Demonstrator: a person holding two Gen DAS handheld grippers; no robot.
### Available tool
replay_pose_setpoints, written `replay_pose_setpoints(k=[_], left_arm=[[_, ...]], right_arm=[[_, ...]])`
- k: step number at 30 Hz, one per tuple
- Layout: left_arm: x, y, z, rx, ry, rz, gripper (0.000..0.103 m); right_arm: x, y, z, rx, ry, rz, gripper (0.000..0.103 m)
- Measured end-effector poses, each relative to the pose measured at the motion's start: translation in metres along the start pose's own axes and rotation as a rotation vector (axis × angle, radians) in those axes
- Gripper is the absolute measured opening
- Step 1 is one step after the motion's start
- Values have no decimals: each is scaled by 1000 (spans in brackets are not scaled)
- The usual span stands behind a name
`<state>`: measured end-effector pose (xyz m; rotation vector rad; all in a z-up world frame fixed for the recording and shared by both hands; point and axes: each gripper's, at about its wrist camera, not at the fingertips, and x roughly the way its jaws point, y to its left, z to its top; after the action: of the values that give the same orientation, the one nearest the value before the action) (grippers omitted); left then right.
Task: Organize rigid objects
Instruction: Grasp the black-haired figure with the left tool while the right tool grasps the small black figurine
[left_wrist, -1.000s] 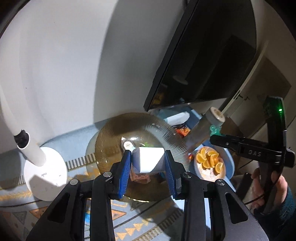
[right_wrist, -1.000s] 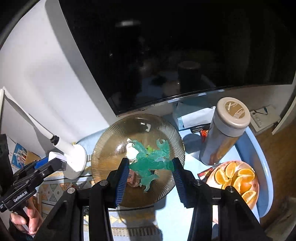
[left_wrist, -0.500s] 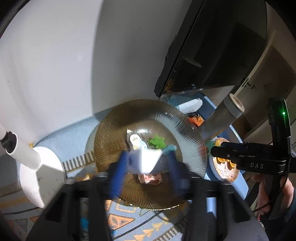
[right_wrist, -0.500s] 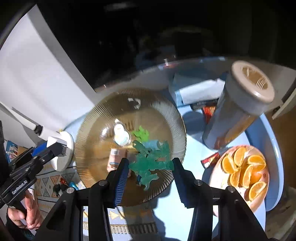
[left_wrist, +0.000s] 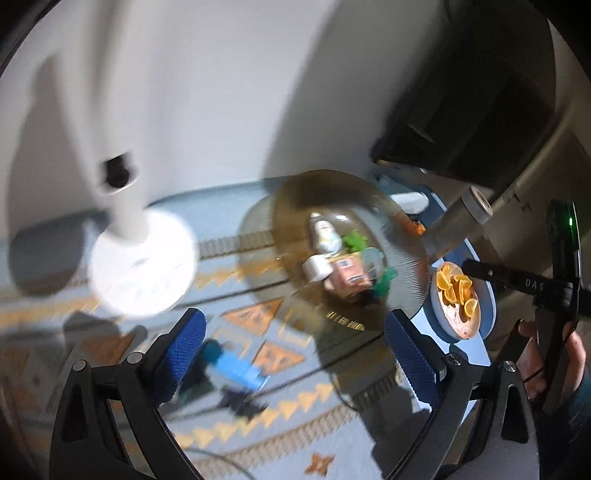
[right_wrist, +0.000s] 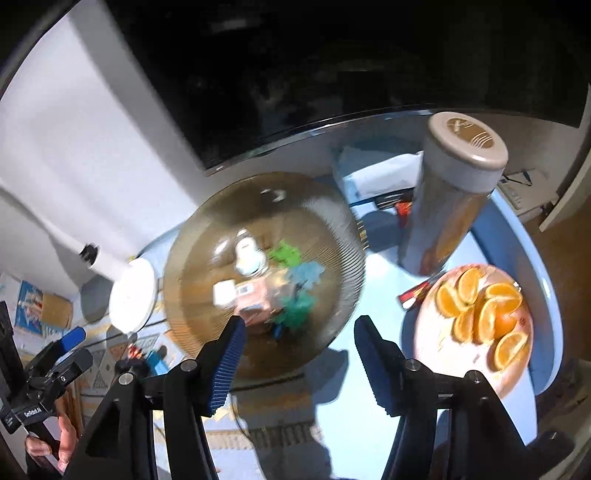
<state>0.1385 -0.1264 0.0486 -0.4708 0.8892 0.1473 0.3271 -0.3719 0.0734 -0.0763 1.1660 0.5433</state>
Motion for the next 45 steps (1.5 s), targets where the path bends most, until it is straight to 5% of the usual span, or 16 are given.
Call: replay_pose_setpoints(k=[10,23,27,31,34,38,45], left_arm=[[-109,107,-35,-202,-155,157,98],[-117,150,-78,-196,-58,114,98],[-98,150,-83,-193,-13,62,98],[-52,151,-81,-168,129,145,97],[-19,157,-77,-214,167,87,97],[32,145,-67,-165,214,251,97],[80,120,-70,-84,250,241,98]], right_arm=[[4,81,-51,-91,47,103,60],[39,156,-94,-75,218,176,61],[44,171,-100,-73,239,182,61],[59,189,-113,-113,253,141,61],[74,192,-126,-145,271,86,61],[94,181,-131,-105,314,88,61],[113,172,-119,-99,327,69,61]])
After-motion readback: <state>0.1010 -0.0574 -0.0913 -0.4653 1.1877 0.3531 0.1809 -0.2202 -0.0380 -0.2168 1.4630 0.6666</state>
